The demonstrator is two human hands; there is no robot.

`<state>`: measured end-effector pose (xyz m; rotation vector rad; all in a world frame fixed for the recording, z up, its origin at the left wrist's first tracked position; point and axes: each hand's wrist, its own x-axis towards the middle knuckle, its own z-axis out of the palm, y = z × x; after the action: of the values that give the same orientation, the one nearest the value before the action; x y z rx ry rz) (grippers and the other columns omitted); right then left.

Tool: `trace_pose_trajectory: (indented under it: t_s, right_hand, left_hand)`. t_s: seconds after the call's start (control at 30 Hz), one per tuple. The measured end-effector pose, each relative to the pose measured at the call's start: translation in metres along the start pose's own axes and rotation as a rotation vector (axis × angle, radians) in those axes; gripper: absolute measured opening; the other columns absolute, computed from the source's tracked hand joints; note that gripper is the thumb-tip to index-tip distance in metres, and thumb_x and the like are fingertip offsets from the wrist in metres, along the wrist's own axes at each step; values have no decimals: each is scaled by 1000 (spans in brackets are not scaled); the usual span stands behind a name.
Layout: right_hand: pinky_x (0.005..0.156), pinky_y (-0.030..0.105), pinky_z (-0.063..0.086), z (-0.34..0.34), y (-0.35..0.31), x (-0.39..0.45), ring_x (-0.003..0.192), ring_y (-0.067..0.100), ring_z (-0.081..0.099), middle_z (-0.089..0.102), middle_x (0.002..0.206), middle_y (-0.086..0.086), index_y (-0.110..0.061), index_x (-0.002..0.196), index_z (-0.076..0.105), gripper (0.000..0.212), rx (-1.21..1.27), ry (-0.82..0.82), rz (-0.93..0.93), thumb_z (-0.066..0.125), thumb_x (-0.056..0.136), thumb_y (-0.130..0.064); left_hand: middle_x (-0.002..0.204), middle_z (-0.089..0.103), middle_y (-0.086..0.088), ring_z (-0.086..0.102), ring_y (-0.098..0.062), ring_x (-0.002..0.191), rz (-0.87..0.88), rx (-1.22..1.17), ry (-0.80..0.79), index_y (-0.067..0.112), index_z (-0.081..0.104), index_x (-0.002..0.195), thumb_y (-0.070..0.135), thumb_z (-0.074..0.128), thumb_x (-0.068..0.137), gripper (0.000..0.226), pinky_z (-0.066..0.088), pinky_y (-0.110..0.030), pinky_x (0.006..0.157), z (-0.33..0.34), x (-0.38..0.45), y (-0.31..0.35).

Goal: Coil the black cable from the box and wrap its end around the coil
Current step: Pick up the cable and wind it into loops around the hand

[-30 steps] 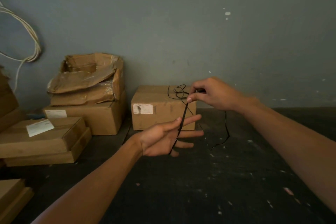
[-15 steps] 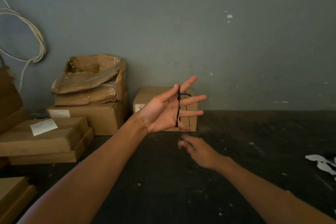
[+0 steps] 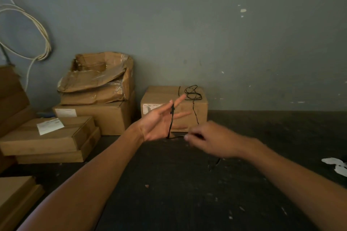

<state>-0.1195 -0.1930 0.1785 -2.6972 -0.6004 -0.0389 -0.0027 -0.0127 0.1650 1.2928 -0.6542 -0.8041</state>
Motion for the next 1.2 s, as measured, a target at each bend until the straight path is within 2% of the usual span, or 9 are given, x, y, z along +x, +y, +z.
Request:
trace_pose_trajectory:
  t_s: [0.17,0.37,0.53,0.73,0.83,0.9,1.0,1.07,1.2]
  right_hand:
    - [54,20,35,-58,0,12,59,7,48,56,70,-10,-26,84,63,12,-81,80,-5,62,92,-34]
    - [74,40,52,-93,7,21,80,23,65,72,87,5,-15,93,72,19,-105,229,-48,69,86,-32]
    - [77,35,50,-93,18,31,86,16,63,71,90,-2,-18,94,73,15,-83,304,-66,67,89,-30]
    - [83,38,51,-73,47,36,92,20,65,72,95,2,-16,97,72,15,48,322,-33,62,92,-26]
    - [84,49,51,-52,67,36,90,32,64,70,92,14,-6,96,70,20,96,310,24,56,96,-20]
    - [86,53,51,-33,77,32,88,31,63,67,90,13,-7,93,67,20,183,280,61,51,98,-17]
    - [85,44,54,5,81,27,88,15,63,65,91,0,-21,93,64,19,256,246,74,47,99,-20]
    - [83,42,55,33,76,25,85,14,62,64,89,-1,-29,88,60,22,288,237,114,43,101,-24]
    - [70,35,51,69,57,22,72,15,57,59,83,7,-22,91,59,29,410,173,107,37,103,-36]
  left_hand:
    - [158,31,-1,23,-40,144,-112,99,-79,53,37,142,54,31,97,45,1,-80,105,5,-8,-16]
    - [157,33,2,22,-41,145,-187,122,-158,56,36,141,54,31,98,44,2,-79,106,11,-15,-26]
    - [156,36,3,25,-39,144,-193,147,-250,55,34,143,55,36,94,49,2,-77,108,27,-19,-19]
    - [156,38,-1,31,-37,143,-160,107,-385,51,29,146,51,31,96,51,4,-76,108,42,-27,-10]
    - [157,35,-5,32,-38,142,-94,48,-431,49,25,148,48,28,96,52,5,-76,108,48,-28,0]
    - [158,33,-7,33,-41,141,-40,5,-430,48,26,148,47,28,96,52,6,-77,107,49,-27,9]
    - [157,34,-7,33,-43,140,28,-18,-415,50,28,147,47,29,96,51,9,-78,106,49,-24,21]
    - [157,34,-7,32,-44,140,53,-18,-393,51,28,147,48,29,96,51,10,-78,107,49,-21,29]
    - [157,34,-5,34,-43,140,68,-37,-308,51,26,147,49,28,97,50,12,-78,106,44,-14,36]
